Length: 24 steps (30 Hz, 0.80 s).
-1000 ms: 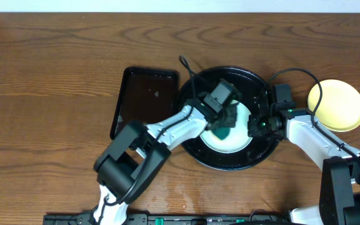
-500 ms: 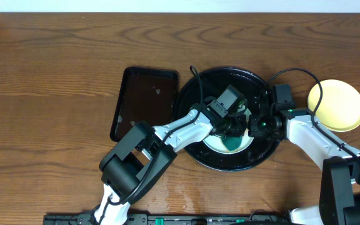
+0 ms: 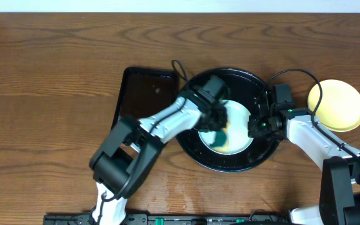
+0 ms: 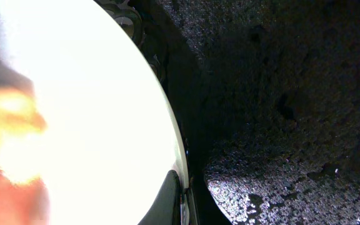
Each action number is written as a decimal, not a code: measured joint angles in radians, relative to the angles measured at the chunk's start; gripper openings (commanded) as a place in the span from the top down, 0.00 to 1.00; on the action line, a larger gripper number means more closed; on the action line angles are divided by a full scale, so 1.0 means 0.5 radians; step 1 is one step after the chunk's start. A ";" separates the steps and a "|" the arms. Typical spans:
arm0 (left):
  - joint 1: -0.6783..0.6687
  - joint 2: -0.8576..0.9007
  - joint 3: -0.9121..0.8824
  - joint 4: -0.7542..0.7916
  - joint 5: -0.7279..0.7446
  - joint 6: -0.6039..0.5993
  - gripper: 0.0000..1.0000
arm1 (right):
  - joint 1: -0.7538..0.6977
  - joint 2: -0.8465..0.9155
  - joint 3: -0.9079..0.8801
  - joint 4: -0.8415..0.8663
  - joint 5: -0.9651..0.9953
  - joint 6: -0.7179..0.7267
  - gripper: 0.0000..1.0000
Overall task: Clean dirty plates on tray and stack at the side
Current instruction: 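Scrub the pale green plate with the sponge while the right gripper holds it, then return the sponge to the black tray with the left gripper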
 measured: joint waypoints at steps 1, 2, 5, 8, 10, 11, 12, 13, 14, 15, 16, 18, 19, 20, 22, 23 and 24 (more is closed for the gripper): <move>0.035 -0.011 0.000 -0.027 -0.037 0.010 0.92 | -0.001 0.000 0.000 0.000 0.000 0.000 0.99; 0.072 -0.020 0.000 -0.048 -0.075 0.027 0.92 | -0.001 0.000 0.000 0.000 0.000 0.000 0.99; 0.164 -0.038 0.000 -0.087 -0.124 0.080 0.93 | 0.000 0.000 0.000 0.002 -0.009 0.000 0.99; 0.163 -0.045 0.009 -0.111 -0.143 0.113 0.92 | 0.000 0.000 0.000 0.002 -0.013 0.000 0.99; 0.158 -0.058 0.021 -0.150 -0.158 0.123 0.92 | 0.000 0.000 0.000 0.002 -0.013 0.000 0.99; 0.156 -0.074 0.022 -0.172 -0.161 0.129 0.92 | 0.000 0.000 0.000 0.002 -0.013 0.000 0.99; 0.156 -0.092 0.021 -0.192 -0.163 0.137 0.92 | 0.000 0.000 0.000 0.002 -0.013 0.000 0.99; 0.156 -0.111 0.021 -0.209 -0.161 0.143 0.92 | 0.000 0.000 0.000 0.002 -0.013 0.000 0.99; 0.156 -0.140 0.019 -0.227 -0.156 0.151 0.92 | 0.000 0.000 0.000 0.001 -0.014 0.000 0.99; 0.158 -0.178 0.018 -0.245 -0.157 0.159 0.93 | 0.000 0.000 0.000 0.001 -0.014 0.000 0.99; 0.161 -0.227 0.018 -0.265 -0.159 0.166 0.93 | 0.000 0.000 0.000 -0.001 -0.013 0.000 0.99; 0.180 -0.356 0.014 -0.331 -0.172 0.203 0.92 | 0.000 0.000 0.000 -0.005 -0.014 0.000 0.99; 0.195 -0.434 0.014 -0.365 -0.175 0.228 0.92 | 0.000 0.000 0.000 -0.005 -0.014 0.000 0.99; 0.214 -0.515 0.014 -0.397 -0.175 0.260 0.92 | 0.000 0.000 0.000 -0.005 -0.013 0.000 0.99; 0.256 -0.677 0.014 -0.469 -0.206 0.326 0.92 | 0.000 0.000 0.000 -0.005 -0.014 0.000 0.99; 0.278 -0.750 0.014 -0.515 -0.238 0.357 0.92 | 0.000 0.000 0.000 -0.005 -0.013 0.000 0.99; 0.307 -0.816 0.014 -0.558 -0.286 0.381 0.92 | 0.000 0.000 0.000 -0.005 -0.014 0.000 0.99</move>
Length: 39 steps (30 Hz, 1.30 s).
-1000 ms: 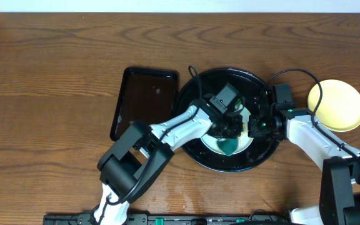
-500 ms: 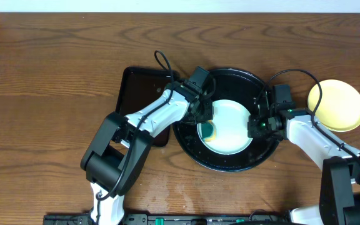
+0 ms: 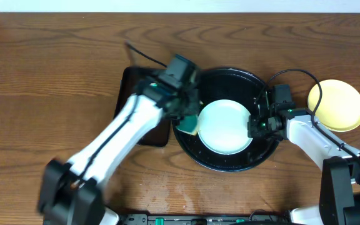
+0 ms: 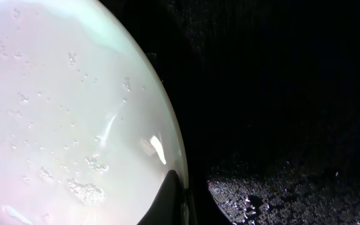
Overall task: Clean dirty plates on tray and stack at the side
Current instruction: 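Return the sponge to the black tray with the left gripper, then lift the pale green plate with the right gripper and tilt it up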
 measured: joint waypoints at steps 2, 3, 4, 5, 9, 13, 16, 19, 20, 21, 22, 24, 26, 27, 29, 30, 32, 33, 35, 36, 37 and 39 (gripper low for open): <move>0.069 -0.093 0.001 -0.092 -0.143 0.042 0.91 | 0.000 0.000 0.000 0.000 0.001 0.000 0.99; 0.102 -0.111 0.001 -0.117 -0.208 0.054 0.92 | 0.000 0.000 0.000 0.000 0.001 0.000 0.99; 0.148 -0.119 0.000 -0.139 -0.285 0.072 0.92 | 0.000 0.000 0.000 0.000 0.001 0.000 0.99; 0.194 -0.118 -0.005 -0.137 -0.349 0.087 0.91 | 0.000 0.000 0.000 0.000 0.001 0.000 0.99; 0.369 -0.087 -0.141 0.026 -0.512 0.146 0.89 | 0.000 0.000 0.000 0.000 0.000 0.000 0.99; 0.454 0.026 -0.297 0.204 -0.575 0.201 0.75 | 0.000 0.000 0.000 0.000 0.000 0.000 0.99; 0.468 0.157 -0.365 0.241 -0.594 0.216 0.63 | 0.000 0.000 0.000 0.000 0.000 0.000 0.99; 0.468 0.216 -0.375 0.264 -0.598 0.235 0.48 | 0.000 0.000 0.000 0.000 0.001 0.000 0.99; 0.468 0.211 -0.375 0.265 -0.598 0.243 0.43 | 0.000 0.000 0.000 0.000 0.000 0.000 0.99; 0.468 0.196 -0.375 0.260 -0.597 0.243 0.39 | 0.000 0.000 0.002 -0.002 0.001 0.000 0.99; 0.468 0.176 -0.375 0.251 -0.595 0.241 0.34 | 0.000 0.000 0.005 -0.009 0.001 0.000 0.99; 0.468 0.113 -0.375 0.219 -0.572 0.246 0.26 | 0.000 -0.001 0.019 -0.039 0.004 -0.001 0.99; 0.468 0.006 -0.374 0.205 -0.539 0.241 0.24 | 0.000 -0.015 0.036 -0.090 0.014 -0.001 0.99; 0.468 -0.060 -0.374 0.198 -0.523 0.240 0.23 | 0.000 -0.037 0.038 -0.131 0.028 -0.001 0.99; 0.468 -0.201 -0.373 0.169 -0.499 0.239 0.22 | 0.000 -0.107 0.038 -0.198 0.068 -0.001 0.99; 0.468 -0.275 -0.373 0.151 -0.494 0.239 0.20 | 0.002 -0.170 0.038 -0.213 0.101 -0.002 0.99; 0.468 -0.401 -0.373 0.127 -0.491 0.241 0.18 | 0.017 -0.326 0.040 -0.219 0.179 -0.008 0.99; 0.468 -0.456 -0.372 0.122 -0.485 0.240 0.18 | 0.040 -0.414 0.043 -0.217 0.222 -0.018 0.99; 0.468 -0.529 -0.369 0.121 -0.484 0.240 0.18 | 0.108 -0.580 0.053 -0.214 0.319 -0.051 0.99; 0.468 -0.550 -0.368 0.121 -0.484 0.240 0.18 | 0.152 -0.657 0.060 -0.211 0.373 -0.069 0.99; 0.468 -0.561 -0.366 0.121 -0.483 0.240 0.18 | 0.192 -0.720 0.066 -0.211 0.426 -0.088 0.99; 0.468 -0.564 -0.364 0.121 -0.483 0.240 0.18 | 0.281 -0.826 0.071 -0.205 0.551 -0.111 0.99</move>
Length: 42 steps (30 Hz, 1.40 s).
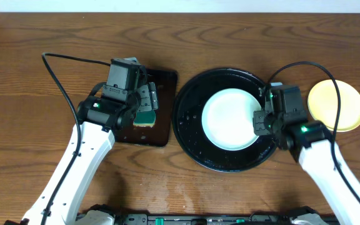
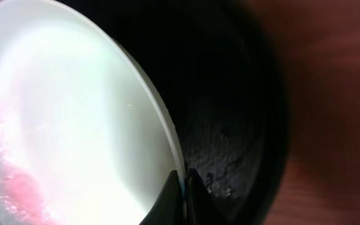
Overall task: Clean dirty plates on tray and stack at the side
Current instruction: 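Lift the pale green plate with the right gripper and tilt it up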
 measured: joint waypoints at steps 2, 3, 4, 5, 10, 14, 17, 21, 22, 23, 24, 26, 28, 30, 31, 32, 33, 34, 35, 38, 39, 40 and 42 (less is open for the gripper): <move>0.000 0.001 0.000 -0.002 0.002 0.000 0.18 | 0.115 -0.082 0.000 0.004 0.198 -0.019 0.99; 0.000 0.001 0.000 -0.002 0.006 0.000 0.18 | 0.128 -0.090 0.000 0.006 0.232 -0.021 0.99; 0.000 0.001 0.000 -0.002 0.007 0.000 0.18 | 0.182 -0.111 0.000 0.024 0.330 -0.042 0.99; 0.000 0.001 0.000 -0.002 0.011 0.000 0.18 | 0.232 -0.126 0.000 0.047 0.428 -0.061 0.99; 0.000 0.001 0.000 -0.003 0.022 0.000 0.17 | 0.507 -0.172 0.000 0.132 0.877 -0.191 0.99; 0.000 0.001 0.000 -0.003 0.028 0.000 0.17 | 0.726 -0.174 0.000 0.173 1.177 -0.318 0.99; 0.000 0.001 0.001 -0.003 0.028 0.000 0.17 | 0.874 -0.174 0.000 0.179 1.357 -0.408 0.99; 0.000 0.001 0.000 -0.003 0.028 0.000 0.17 | 1.058 -0.174 0.000 0.181 1.554 -0.507 0.99; 0.000 0.001 0.001 -0.003 0.028 0.000 0.17 | 1.101 -0.174 0.000 0.181 1.595 -0.524 0.99; 0.000 0.001 0.000 -0.003 0.028 0.000 0.17 | 1.136 -0.174 0.000 0.181 1.630 -0.541 0.99; 0.000 0.001 0.001 -0.003 0.028 0.000 0.17 | 1.167 -0.174 0.000 0.181 1.663 -0.557 0.99; 0.000 0.001 0.000 -0.003 0.028 0.000 0.17 | 1.225 -0.174 0.000 0.180 1.732 -0.588 0.99; 0.000 0.001 0.001 -0.003 0.028 0.000 0.17 | 1.265 -0.174 0.000 0.181 1.792 -0.626 0.99; 0.000 0.001 0.001 -0.003 0.028 0.000 0.17 | 1.295 -0.174 0.000 0.181 1.852 -0.667 0.99; 0.000 0.001 0.000 -0.003 0.028 0.000 0.17 | 1.311 -0.174 0.000 0.180 1.878 -0.687 0.99; 0.000 0.001 0.001 -0.003 0.029 0.000 0.17 | 1.323 -0.175 0.000 0.180 1.900 -0.703 0.99; 0.000 0.001 0.001 -0.003 0.029 0.000 0.17 | 1.338 -0.174 0.000 0.180 1.922 -0.733 0.99; 0.000 0.001 0.001 -0.004 0.029 0.000 0.17 | 1.355 -0.174 0.000 0.180 1.937 -0.757 0.99; 0.000 0.001 0.001 -0.003 0.029 0.000 0.17 | 1.364 -0.174 0.000 0.180 1.951 -0.779 0.99; 0.000 0.001 0.001 -0.003 0.028 0.000 0.17 | 1.398 -0.174 0.000 0.180 1.994 -0.825 0.99; 0.000 0.001 0.000 -0.003 0.028 0.000 0.17 | 1.411 -0.174 0.000 0.180 2.020 -0.841 0.99; 0.000 0.001 0.001 -0.003 0.028 0.000 0.17 | 1.415 -0.175 0.000 0.179 2.042 -0.856 0.99; 0.000 0.001 0.000 -0.004 0.029 0.000 0.17 | 1.429 -0.175 0.000 0.179 2.085 -0.880 0.99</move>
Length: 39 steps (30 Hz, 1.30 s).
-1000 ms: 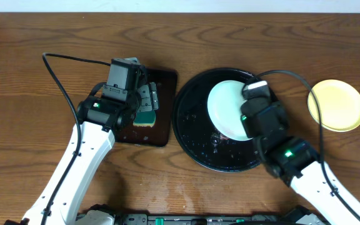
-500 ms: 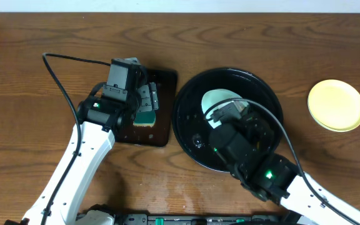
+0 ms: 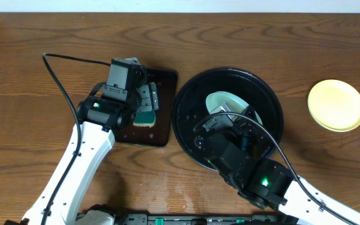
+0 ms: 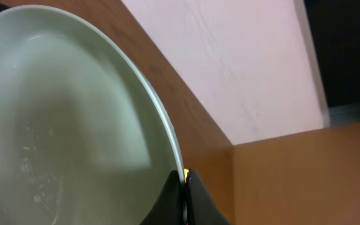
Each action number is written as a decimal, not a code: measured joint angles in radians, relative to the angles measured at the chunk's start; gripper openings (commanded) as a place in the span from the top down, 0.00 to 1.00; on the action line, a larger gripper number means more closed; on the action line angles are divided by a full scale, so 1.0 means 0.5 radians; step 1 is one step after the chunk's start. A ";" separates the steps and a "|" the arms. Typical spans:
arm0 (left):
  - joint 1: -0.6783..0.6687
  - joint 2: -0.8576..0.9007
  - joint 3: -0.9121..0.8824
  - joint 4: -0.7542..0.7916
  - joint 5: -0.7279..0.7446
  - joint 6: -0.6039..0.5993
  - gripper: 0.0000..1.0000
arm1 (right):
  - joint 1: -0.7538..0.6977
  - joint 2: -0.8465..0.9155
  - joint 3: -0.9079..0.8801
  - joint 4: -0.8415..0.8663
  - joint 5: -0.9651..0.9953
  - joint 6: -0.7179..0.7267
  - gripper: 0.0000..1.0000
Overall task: Clean dirty plates on tray and stack at the side
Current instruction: 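Lift the pale green plate with the right gripper and tilt it up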
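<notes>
A pale green plate (image 3: 225, 100) is held tilted above the round black tray (image 3: 189, 103). My right gripper (image 4: 184, 182) is shut on its rim, and the plate (image 4: 67, 125) fills the left of the right wrist view with faint specks on its face. The right arm (image 3: 242, 159) is raised near the overhead camera and hides the plate's lower part. My left gripper (image 3: 144, 107) is shut on a green and yellow sponge (image 3: 145, 117) over the square black tray (image 3: 165, 128). A yellow plate (image 3: 336, 105) lies on the table at the right.
The right arm's cable (image 3: 274, 134) crosses the round tray. The left arm's cable (image 3: 61, 69) loops over the table at the left. A pale wall and a wooden edge show behind the plate in the right wrist view.
The right gripper has lifted the pale green plate off the round tray and tilted it up, and the wrist view now shows wall behind it. The left arm and sponge have not moved.
First the left gripper held the sponge on the plate in the round tray while the right gripper gripped the rim. Then the sponge was at the tray's left edge. Then it was over the square tray. Now the right gripper holds the plate raised.
</notes>
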 measured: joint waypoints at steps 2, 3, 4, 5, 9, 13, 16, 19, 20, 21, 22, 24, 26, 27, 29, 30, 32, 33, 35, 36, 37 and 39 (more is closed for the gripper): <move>0.000 0.000 0.001 0.001 0.000 0.000 0.17 | 0.002 0.000 0.000 -0.001 0.031 -0.012 0.99; 0.000 0.000 0.001 0.000 -0.001 0.000 0.17 | 0.002 0.000 0.000 0.000 0.048 -0.018 0.99; 0.000 0.000 0.001 0.000 -0.001 0.000 0.17 | 0.002 0.000 0.000 -0.001 0.066 -0.025 0.99; 0.000 0.000 0.001 0.000 0.000 0.000 0.17 | 0.002 0.000 0.000 -0.001 0.077 -0.031 0.99; 0.000 0.000 0.001 0.000 -0.001 0.000 0.17 | 0.002 0.000 0.000 0.000 0.101 -0.041 0.99; 0.000 0.000 0.001 0.000 0.000 0.000 0.17 | 0.002 0.000 0.000 0.000 0.109 -0.069 0.99; 0.000 0.000 0.001 0.000 0.000 0.000 0.17 | 0.002 0.000 0.000 -0.001 0.114 -0.079 0.99; 0.000 0.000 0.001 0.000 -0.001 0.000 0.17 | 0.002 0.000 0.000 0.000 0.121 -0.085 0.99; 0.000 0.000 0.000 0.000 0.000 0.000 0.17 | 0.002 0.000 0.000 0.000 0.121 -0.087 0.99; 0.000 0.000 0.001 0.000 0.000 0.000 0.17 | 0.002 0.000 0.000 0.000 0.121 -0.092 0.99; 0.000 0.000 0.001 0.000 -0.001 0.000 0.17 | 0.002 0.000 0.000 -0.001 0.121 -0.093 0.99; 0.000 0.000 0.001 0.000 -0.001 0.000 0.17 | 0.002 0.000 0.000 0.000 0.121 -0.099 0.99; 0.000 0.000 0.001 0.000 0.000 0.000 0.17 | 0.002 0.000 0.000 0.000 0.121 -0.100 0.99; 0.000 0.000 0.001 0.000 -0.001 -0.001 0.17 | 0.002 0.000 0.000 0.000 0.121 -0.100 0.99; 0.000 0.000 0.000 0.000 0.000 0.000 0.17 | 0.002 0.000 0.000 -0.001 0.121 -0.100 0.99; 0.000 0.000 0.001 0.000 -0.001 0.000 0.17 | 0.002 0.000 0.000 0.000 0.121 -0.100 0.99; 0.000 0.000 0.001 0.000 0.000 0.000 0.17 | 0.002 0.000 0.000 -0.001 0.121 -0.100 0.99; 0.000 0.000 0.001 0.000 0.000 0.000 0.17 | 0.002 0.000 0.000 -0.001 0.121 -0.100 0.99; 0.000 0.000 0.001 0.000 0.000 0.000 0.17 | 0.002 0.000 0.000 0.000 0.121 -0.100 0.99; 0.000 0.000 0.000 0.000 0.000 0.000 0.17 | 0.002 0.000 0.000 0.000 0.121 -0.100 0.99; 0.000 0.000 0.000 0.000 0.000 0.000 0.17 | 0.002 0.000 0.000 0.000 0.121 -0.100 0.99; 0.000 0.000 0.001 0.000 0.000 0.000 0.17 | 0.002 0.000 0.000 -0.001 0.121 -0.100 0.99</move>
